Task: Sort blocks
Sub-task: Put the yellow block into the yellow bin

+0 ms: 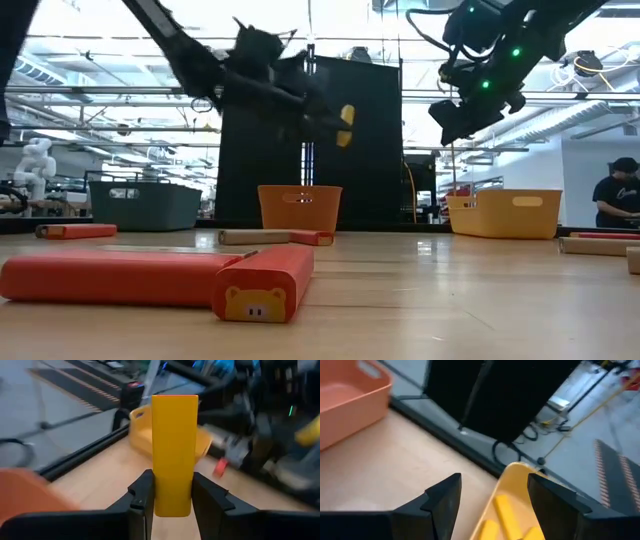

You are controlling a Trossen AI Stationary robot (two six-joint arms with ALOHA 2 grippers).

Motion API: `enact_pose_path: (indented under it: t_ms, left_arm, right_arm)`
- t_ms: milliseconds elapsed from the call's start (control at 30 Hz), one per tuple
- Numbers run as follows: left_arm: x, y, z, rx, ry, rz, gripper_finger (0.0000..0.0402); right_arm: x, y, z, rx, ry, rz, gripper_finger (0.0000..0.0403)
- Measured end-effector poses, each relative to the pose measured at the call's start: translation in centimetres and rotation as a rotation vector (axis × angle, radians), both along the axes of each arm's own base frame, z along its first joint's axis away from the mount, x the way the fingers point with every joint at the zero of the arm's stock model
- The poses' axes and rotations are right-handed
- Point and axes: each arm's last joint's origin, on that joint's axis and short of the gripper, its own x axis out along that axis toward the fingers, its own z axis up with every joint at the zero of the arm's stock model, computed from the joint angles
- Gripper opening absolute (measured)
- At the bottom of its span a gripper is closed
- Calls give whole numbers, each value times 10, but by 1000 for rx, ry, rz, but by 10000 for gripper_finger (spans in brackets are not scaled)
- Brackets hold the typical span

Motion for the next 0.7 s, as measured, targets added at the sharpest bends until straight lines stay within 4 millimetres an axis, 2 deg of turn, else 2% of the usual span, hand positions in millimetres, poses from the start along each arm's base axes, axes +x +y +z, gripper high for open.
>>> enact_pose_path:
  t_ms: [67, 200, 333, 500, 600, 700]
  left_arm:
    - [17, 15, -5, -65, -37, -48, 95]
    - [65, 32, -15, -156, -72, -128, 95]
    - [109, 47, -27, -242, -127, -145, 95]
    - [158, 63, -36, -382, -201, -139, 96]
    - [188, 65, -42, -404, -175, -148, 96]
    - [213, 62, -44, -406, -157, -125, 96]
  right_arm:
    - [-3, -6, 2, -2, 9, -7, 222]
    - [-10, -18, 4, 29, 25, 9, 222]
    - [-29, -24, 17, 13, -11, -48, 222]
    - [-56, -14, 39, -18, -100, -74, 222]
    - [-68, -7, 50, -61, -167, -64, 222]
    - [-79, -2, 50, -106, -197, -45, 222]
